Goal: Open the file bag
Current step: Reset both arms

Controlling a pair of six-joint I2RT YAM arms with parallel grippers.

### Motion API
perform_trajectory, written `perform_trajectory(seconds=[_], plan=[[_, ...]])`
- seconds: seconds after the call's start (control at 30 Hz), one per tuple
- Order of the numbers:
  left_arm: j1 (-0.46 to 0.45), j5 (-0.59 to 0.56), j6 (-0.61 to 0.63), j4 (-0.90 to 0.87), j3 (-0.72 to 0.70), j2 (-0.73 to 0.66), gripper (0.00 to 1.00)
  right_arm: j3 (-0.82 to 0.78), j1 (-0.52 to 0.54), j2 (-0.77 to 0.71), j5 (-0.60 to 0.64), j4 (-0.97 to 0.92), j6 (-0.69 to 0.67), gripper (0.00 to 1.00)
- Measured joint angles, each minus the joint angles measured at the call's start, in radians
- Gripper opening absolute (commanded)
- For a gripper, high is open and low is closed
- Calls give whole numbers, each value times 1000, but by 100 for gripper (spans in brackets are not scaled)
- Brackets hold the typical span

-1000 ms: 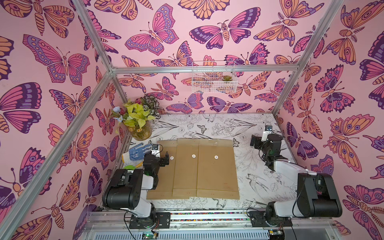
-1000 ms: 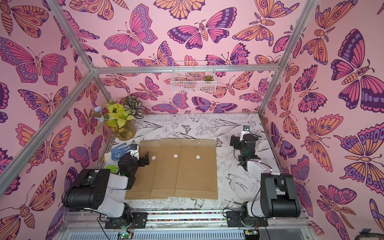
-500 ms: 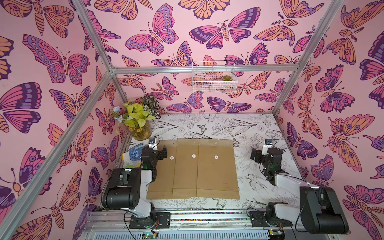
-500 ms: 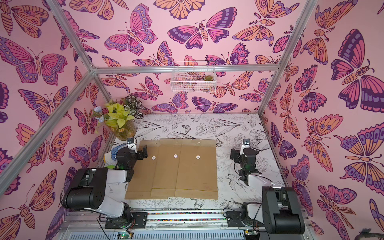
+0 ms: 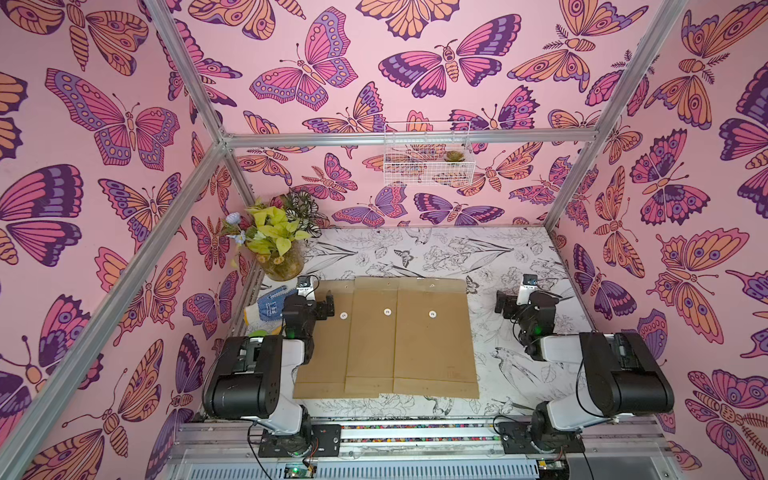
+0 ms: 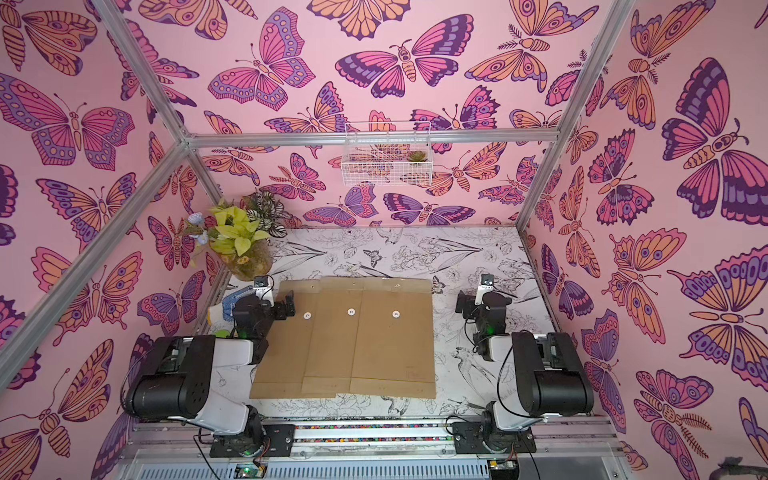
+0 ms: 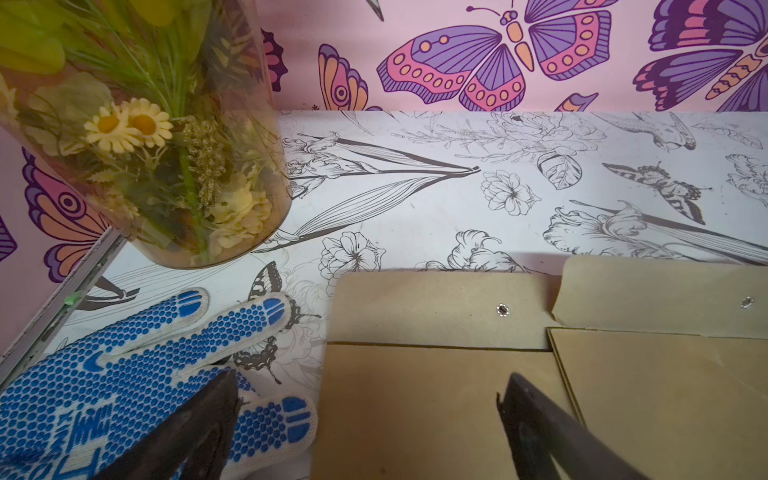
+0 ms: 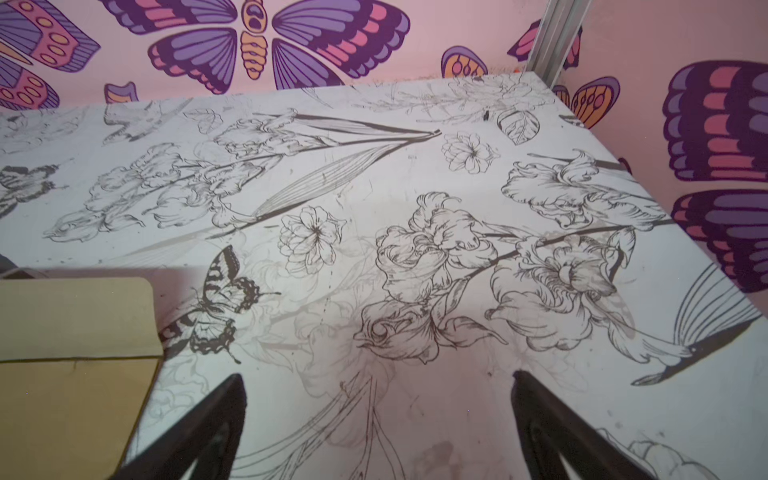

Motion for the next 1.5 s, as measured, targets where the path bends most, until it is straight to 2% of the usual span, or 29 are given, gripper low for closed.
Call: perform_trajectory(seconds=[0.47, 0.67, 0.77, 0.87, 1.5], plan=[[0, 6, 0, -1, -1, 0, 100, 9, 0, 0, -14, -8, -3, 100], [0, 78, 16, 187, -179, 3, 100, 9, 0, 0, -14, -8, -3, 100], [0, 49, 6, 64, -100, 2, 100, 9, 0, 0, -14, -8, -3, 100], [0, 38, 5, 96, -33, 0, 100, 9, 0, -1, -14, -8, -3, 100], [-1, 49, 8, 12, -16, -6, 100, 9, 0, -2, -14, -15, -3, 100]])
